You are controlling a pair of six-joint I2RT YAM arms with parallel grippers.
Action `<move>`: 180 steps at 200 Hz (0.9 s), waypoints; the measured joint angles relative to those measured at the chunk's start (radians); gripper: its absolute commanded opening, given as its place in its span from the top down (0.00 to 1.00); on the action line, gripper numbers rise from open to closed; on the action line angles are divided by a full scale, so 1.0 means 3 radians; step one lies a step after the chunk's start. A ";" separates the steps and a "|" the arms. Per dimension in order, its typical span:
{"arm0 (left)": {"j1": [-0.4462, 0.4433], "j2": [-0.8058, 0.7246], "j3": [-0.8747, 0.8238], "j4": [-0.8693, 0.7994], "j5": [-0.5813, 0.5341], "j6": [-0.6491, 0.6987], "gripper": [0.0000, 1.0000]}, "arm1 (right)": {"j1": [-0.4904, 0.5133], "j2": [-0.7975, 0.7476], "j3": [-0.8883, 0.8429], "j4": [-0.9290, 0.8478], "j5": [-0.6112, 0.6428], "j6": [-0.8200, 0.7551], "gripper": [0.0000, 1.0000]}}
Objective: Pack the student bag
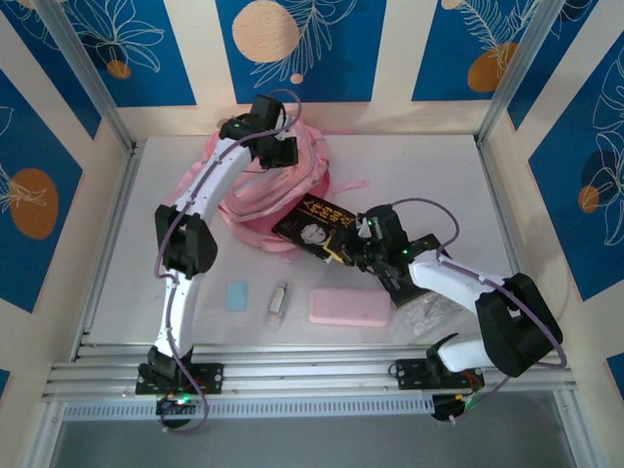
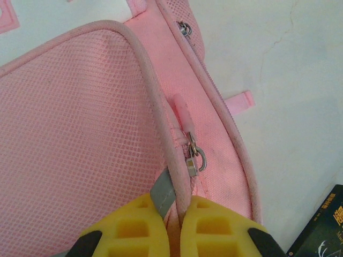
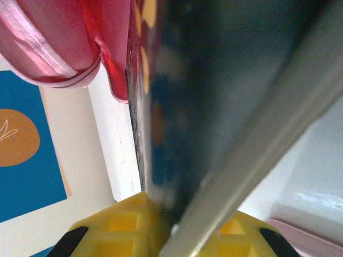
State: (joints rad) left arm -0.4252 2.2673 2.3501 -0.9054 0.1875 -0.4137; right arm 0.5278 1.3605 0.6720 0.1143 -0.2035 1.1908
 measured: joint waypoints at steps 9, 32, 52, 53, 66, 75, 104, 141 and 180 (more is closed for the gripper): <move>0.0000 -0.0005 0.0000 0.0005 0.0000 -0.0001 1.00 | 0.0018 0.0001 -0.0042 0.0053 0.0024 0.0031 1.00; 0.0001 -0.0006 0.0000 0.0005 0.0029 -0.0018 1.00 | 0.0078 0.0060 -0.0097 0.0189 0.0098 0.0079 1.00; 0.0005 -0.0008 -0.0003 0.0025 0.0078 -0.0052 1.00 | 0.0098 0.0201 -0.0098 0.0448 0.0170 0.0103 1.00; 0.0005 -0.0009 -0.0004 0.0028 0.0083 -0.0052 1.00 | 0.0098 0.0207 -0.0099 0.0462 0.0170 0.0104 1.00; 0.0006 -0.0039 -0.0052 0.0076 0.0104 -0.0084 1.00 | 0.0107 0.0337 -0.0100 0.0720 0.0235 0.0128 1.00; 0.0006 -0.0072 -0.0104 0.0106 0.0116 -0.0093 1.00 | 0.0117 0.0429 -0.0093 0.0886 0.0290 0.0137 1.00; 0.0005 -0.0224 -0.0327 0.0220 0.0175 -0.0156 1.00 | 0.0149 0.0827 0.0167 0.1218 0.0498 0.0168 1.00; 0.0001 -0.0345 -0.0507 0.0354 0.0242 -0.0229 1.00 | 0.0191 0.1717 0.0851 0.1895 0.0576 0.0411 1.00; -0.0001 -0.0406 -0.0646 0.0477 0.0248 -0.0294 1.00 | 0.0375 0.2449 0.1464 0.2075 0.0927 0.0539 1.00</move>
State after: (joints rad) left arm -0.4255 2.1456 2.1563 -0.7624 0.2619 -0.5018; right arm 0.6403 2.0953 1.1110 0.7368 0.0746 1.3525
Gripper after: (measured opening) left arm 0.071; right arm 0.158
